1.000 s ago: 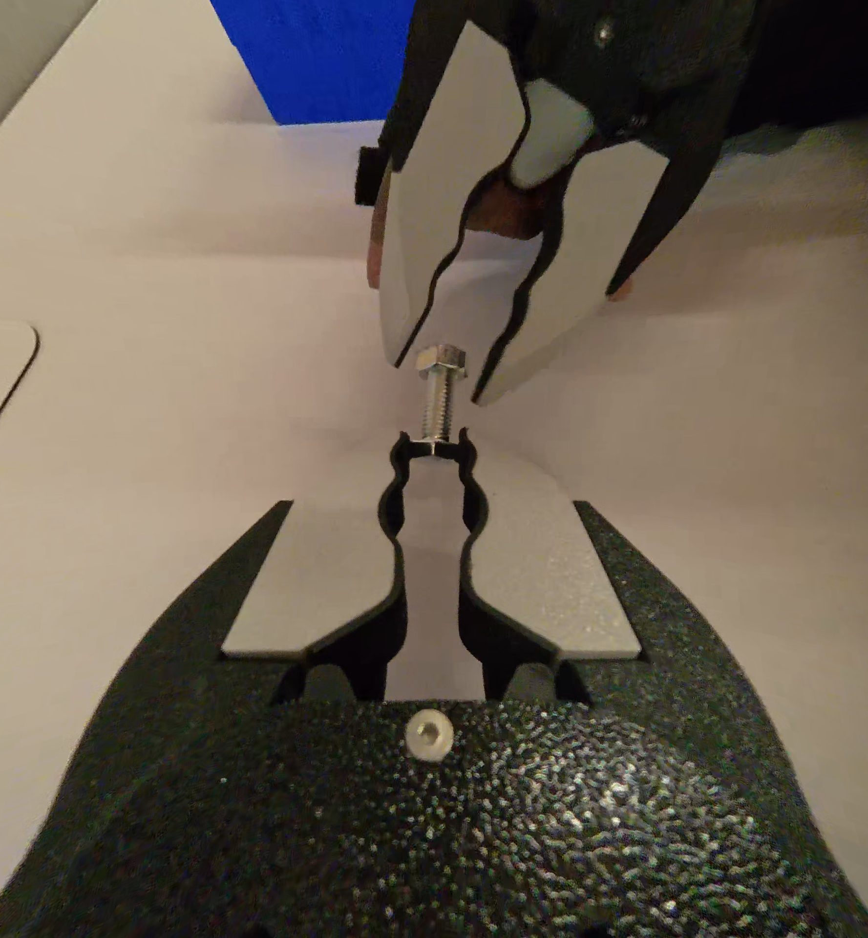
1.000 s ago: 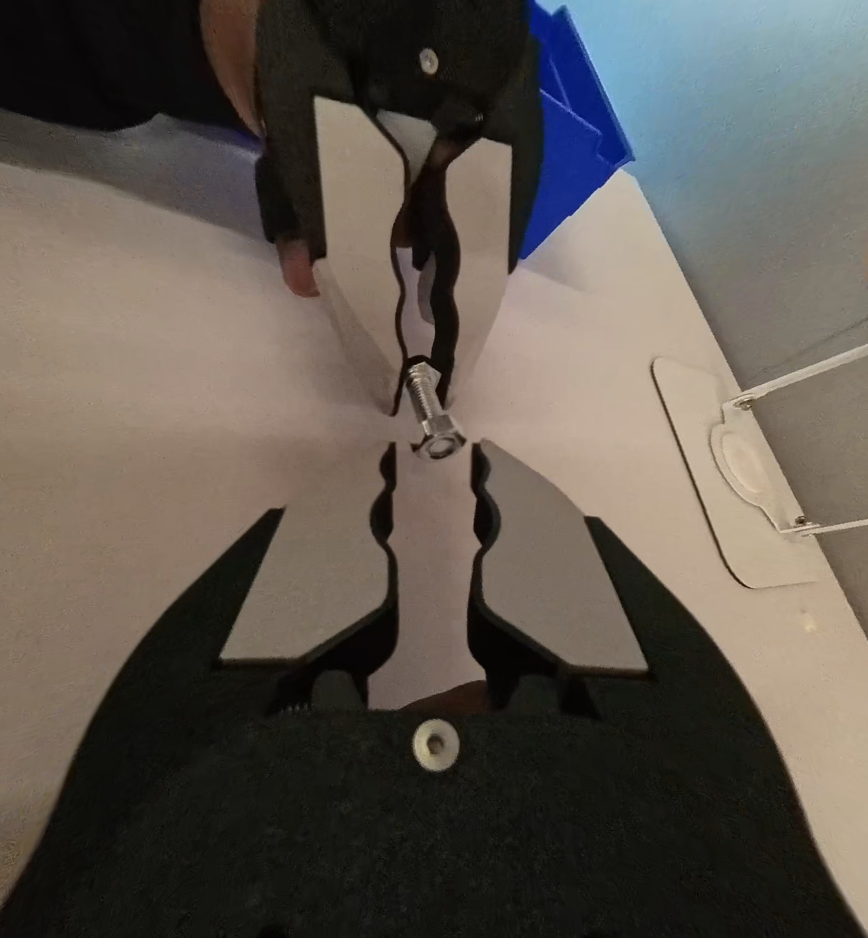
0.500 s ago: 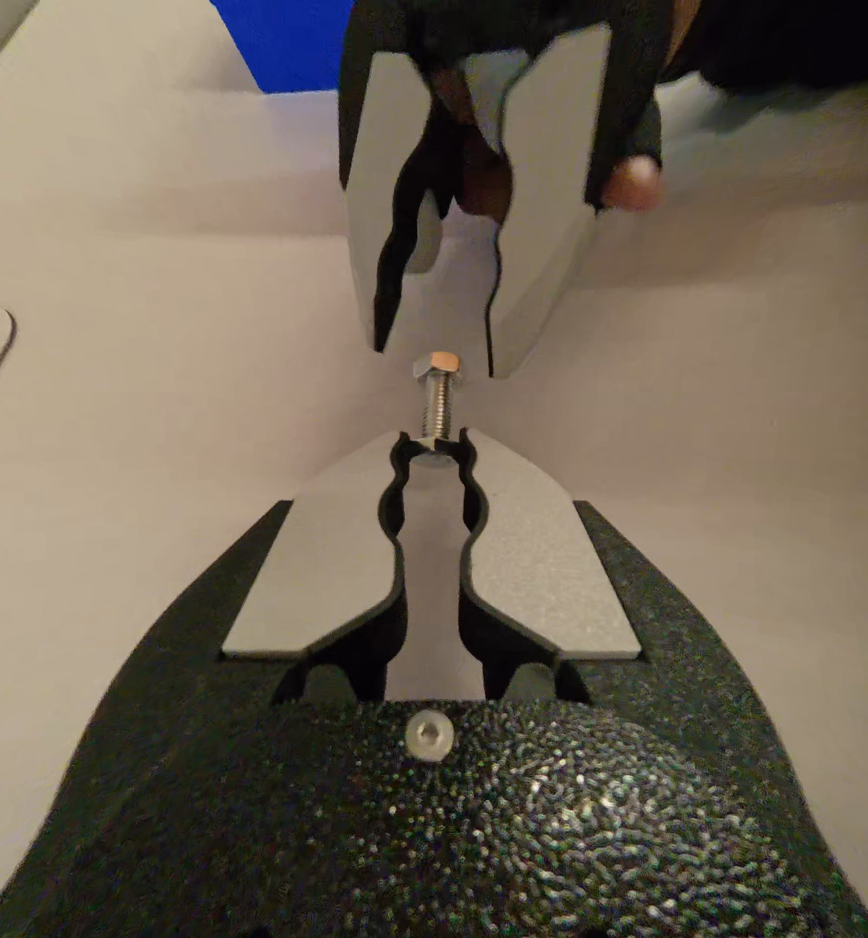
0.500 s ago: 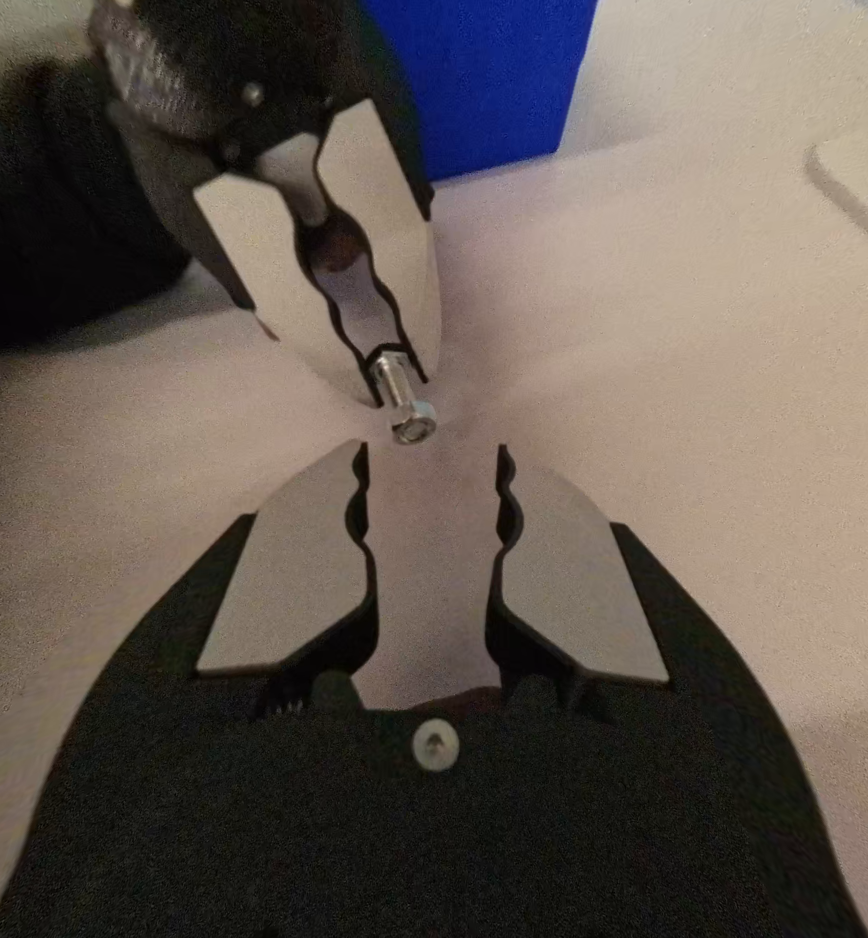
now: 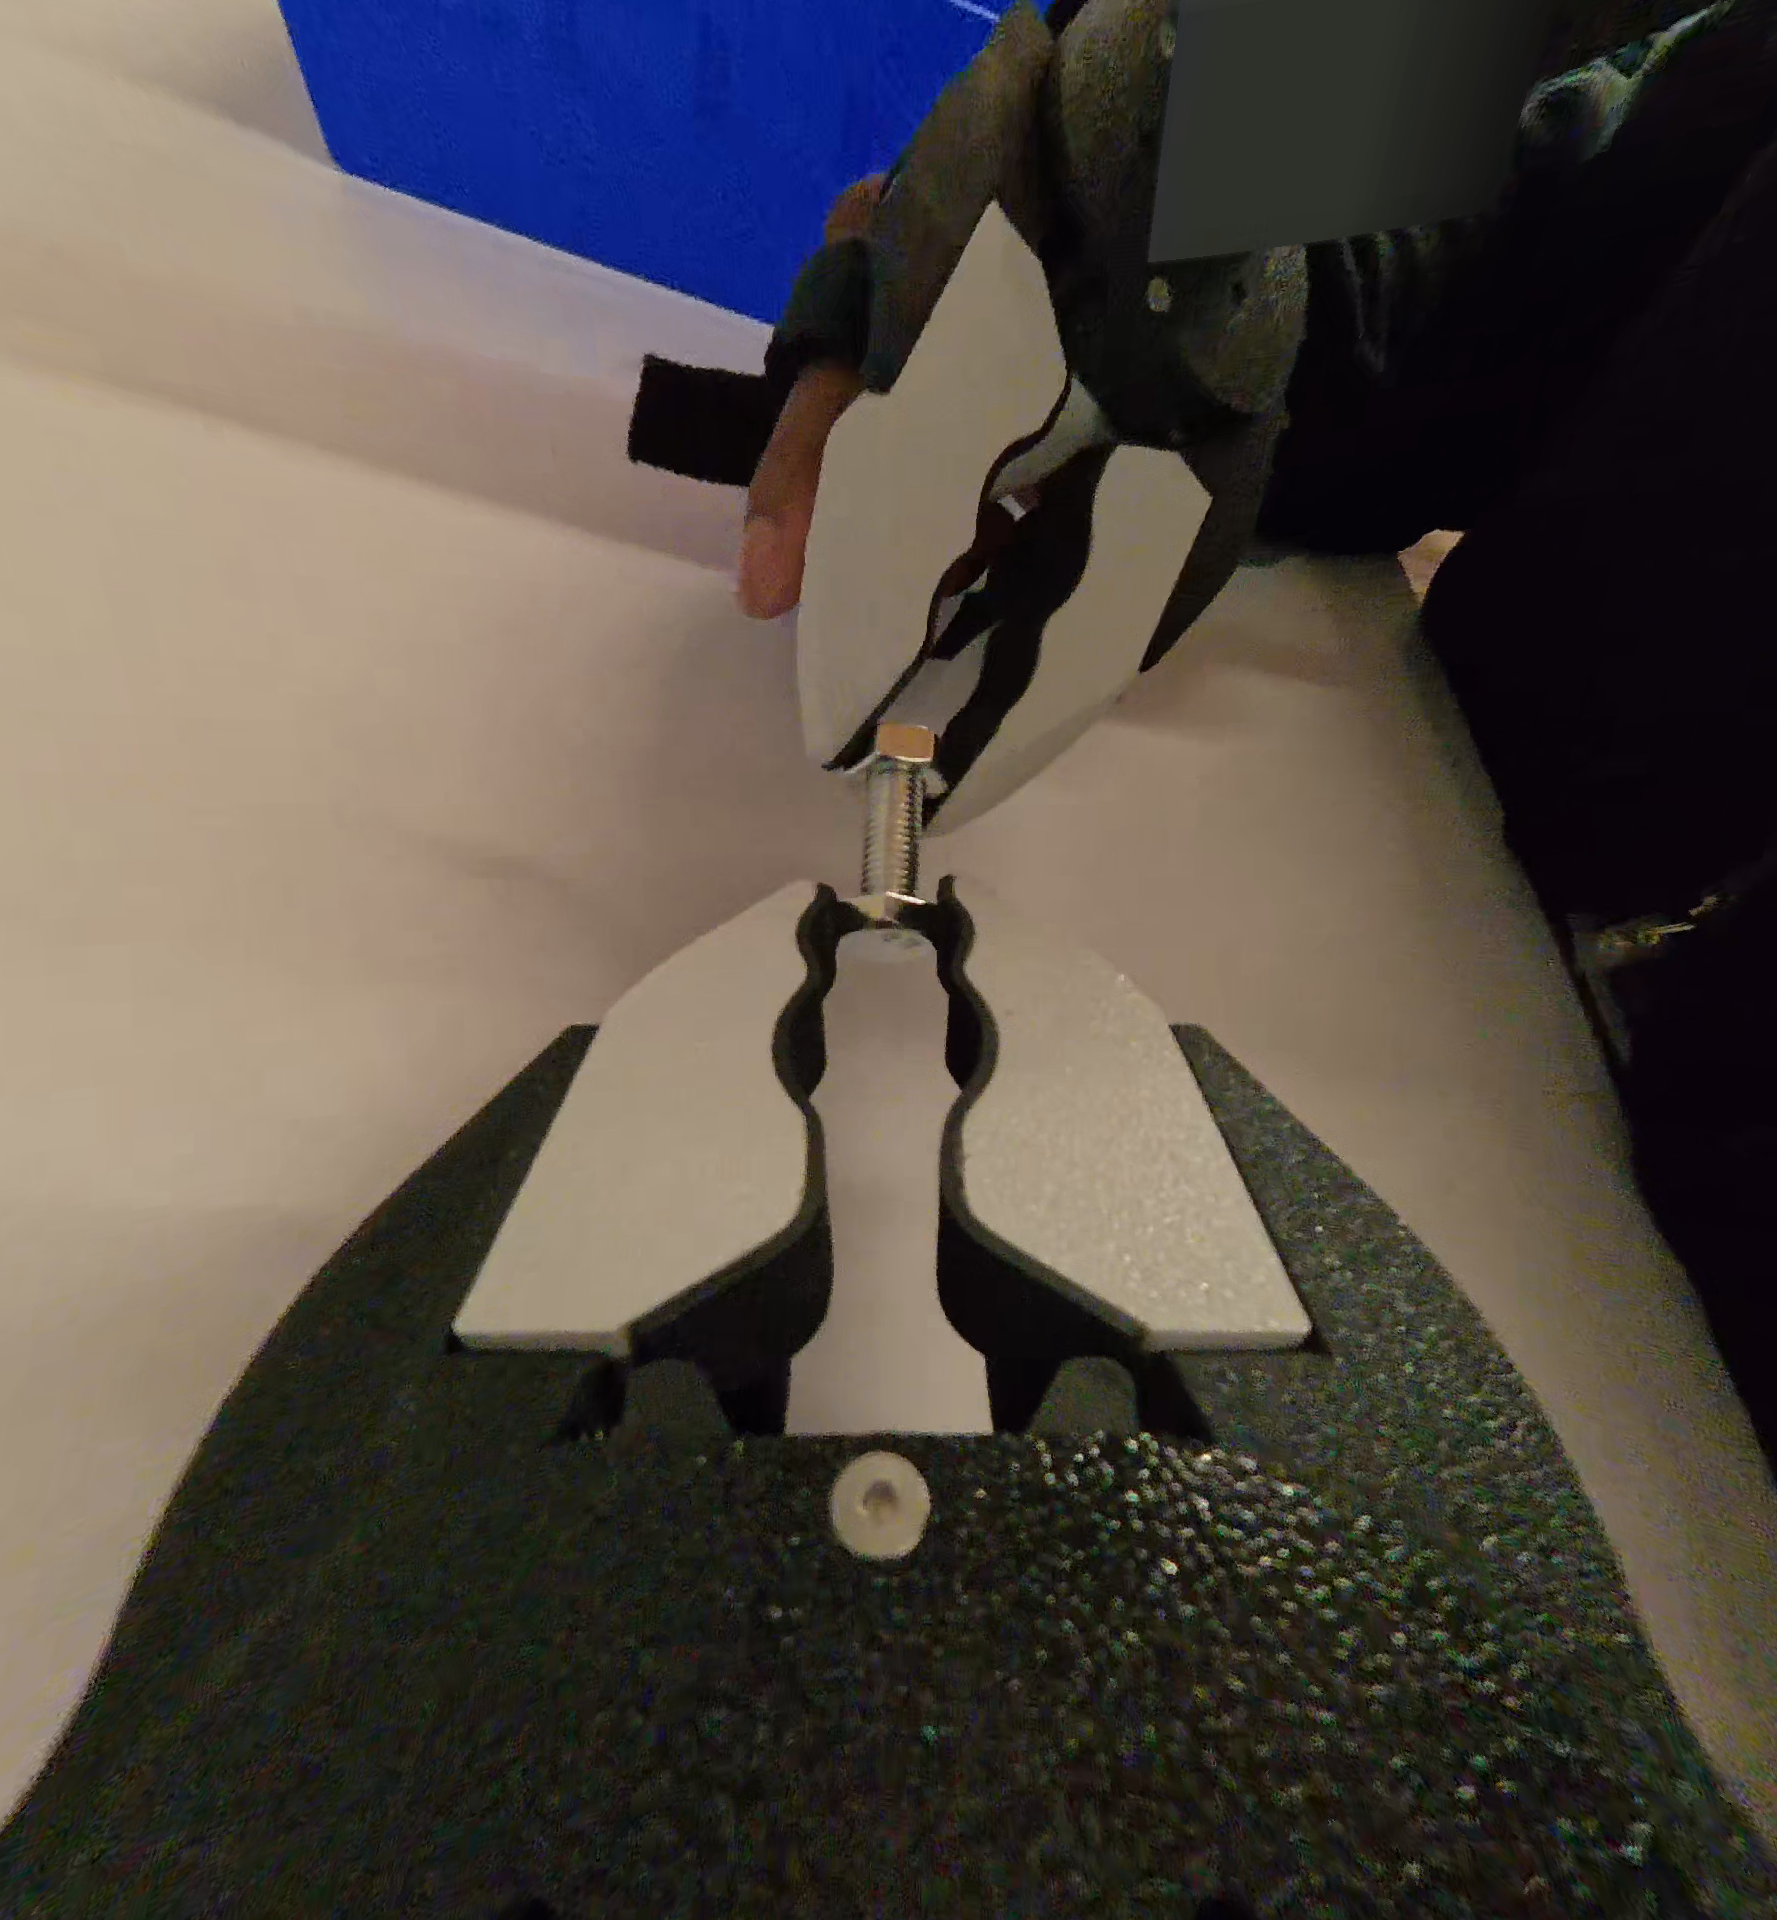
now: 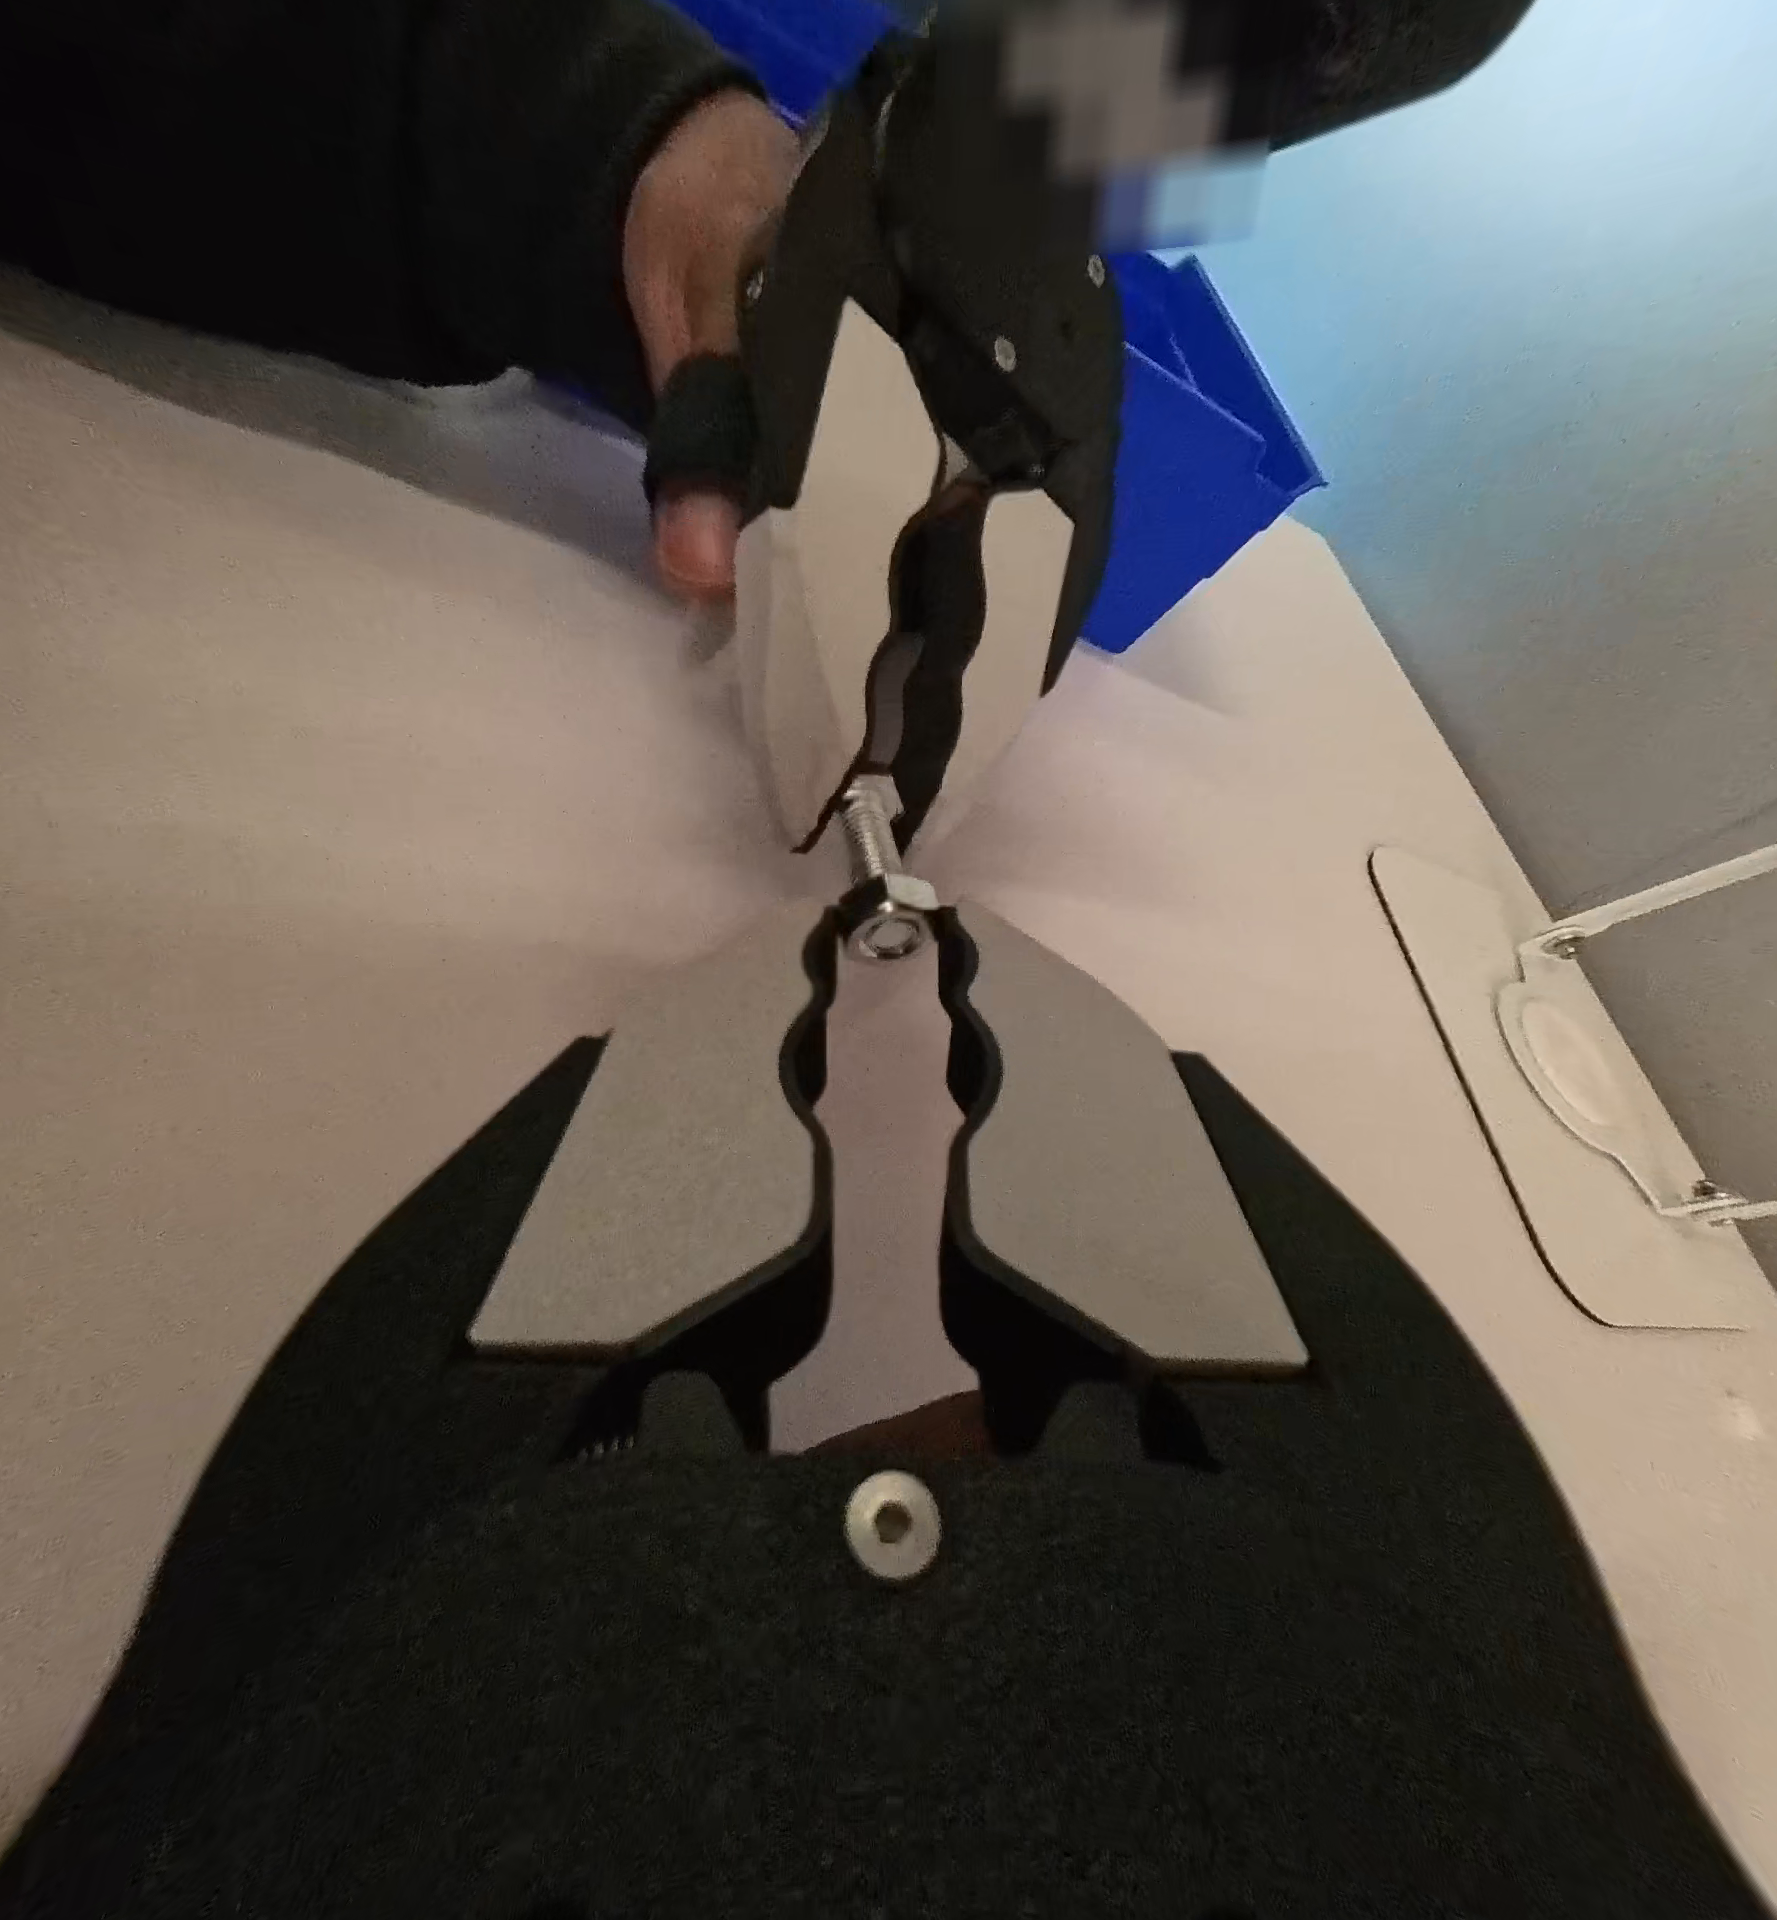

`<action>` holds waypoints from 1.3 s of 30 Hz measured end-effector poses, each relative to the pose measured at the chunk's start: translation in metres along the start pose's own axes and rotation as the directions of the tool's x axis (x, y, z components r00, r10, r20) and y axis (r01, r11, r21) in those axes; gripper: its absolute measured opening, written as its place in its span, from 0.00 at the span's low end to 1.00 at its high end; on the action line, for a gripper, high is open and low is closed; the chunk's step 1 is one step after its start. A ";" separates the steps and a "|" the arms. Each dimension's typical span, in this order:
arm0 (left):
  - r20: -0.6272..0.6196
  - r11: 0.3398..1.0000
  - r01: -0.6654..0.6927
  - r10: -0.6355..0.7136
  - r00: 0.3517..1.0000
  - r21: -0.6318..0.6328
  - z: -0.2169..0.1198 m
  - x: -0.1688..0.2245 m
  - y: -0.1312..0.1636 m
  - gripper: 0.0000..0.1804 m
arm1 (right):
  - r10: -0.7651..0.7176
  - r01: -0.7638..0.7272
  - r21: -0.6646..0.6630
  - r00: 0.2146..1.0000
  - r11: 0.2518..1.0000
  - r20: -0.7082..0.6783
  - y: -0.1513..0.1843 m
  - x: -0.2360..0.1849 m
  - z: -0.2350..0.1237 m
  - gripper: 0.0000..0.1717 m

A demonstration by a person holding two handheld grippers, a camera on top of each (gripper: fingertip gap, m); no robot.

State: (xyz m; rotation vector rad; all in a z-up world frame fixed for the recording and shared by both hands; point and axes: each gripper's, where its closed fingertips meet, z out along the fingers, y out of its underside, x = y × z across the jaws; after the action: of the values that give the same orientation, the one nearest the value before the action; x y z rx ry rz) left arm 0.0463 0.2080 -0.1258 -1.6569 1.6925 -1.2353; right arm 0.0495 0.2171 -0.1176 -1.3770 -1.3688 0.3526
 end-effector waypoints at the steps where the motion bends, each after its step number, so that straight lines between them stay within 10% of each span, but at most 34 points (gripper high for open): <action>1: 0.007 1.000 -0.008 0.008 1.000 -0.010 0.000 -0.001 0.002 0.10 | 0.005 -0.005 -0.012 1.000 1.000 0.007 0.002 -0.001 0.001 0.10; 5: 0.099 0.983 -0.159 0.168 0.981 -0.090 0.003 -0.008 0.007 0.10 | 0.305 -0.293 -0.115 0.946 0.949 0.108 0.012 -0.006 0.003 0.10; 10: 0.187 0.882 -0.413 0.455 0.870 -0.226 0.009 -0.014 0.012 0.10 | 0.770 -0.733 -0.238 0.594 0.638 0.233 0.018 -0.014 0.001 0.11; 19: 0.069 0.998 -0.059 0.057 0.996 0.016 -0.003 -0.011 -0.001 0.10 | 0.185 -0.185 0.013 0.983 0.983 -0.001 0.007 0.003 -0.005 0.26; 29: 0.036 0.993 -0.116 0.116 0.993 -0.006 0.003 -0.003 0.001 0.10 | 0.255 -0.254 -0.013 0.966 0.967 0.040 0.003 -0.004 -0.002 0.10; 34: 0.184 0.896 -0.416 0.439 0.879 -0.154 0.006 -0.010 0.003 0.10 | 0.752 -0.742 -0.136 0.626 0.656 0.207 0.008 -0.007 -0.003 0.10; 39: 0.165 0.963 -0.267 0.268 0.949 -0.029 -0.001 -0.012 -0.007 0.10 | 0.520 -0.526 0.041 0.848 0.849 0.105 0.000 0.010 -0.010 0.26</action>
State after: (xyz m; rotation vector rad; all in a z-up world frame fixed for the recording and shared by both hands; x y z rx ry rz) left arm 0.0508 0.2208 -0.1229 -1.4322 1.7488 -0.9360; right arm 0.0602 0.2207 -0.1091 -1.6838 -1.0159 0.8268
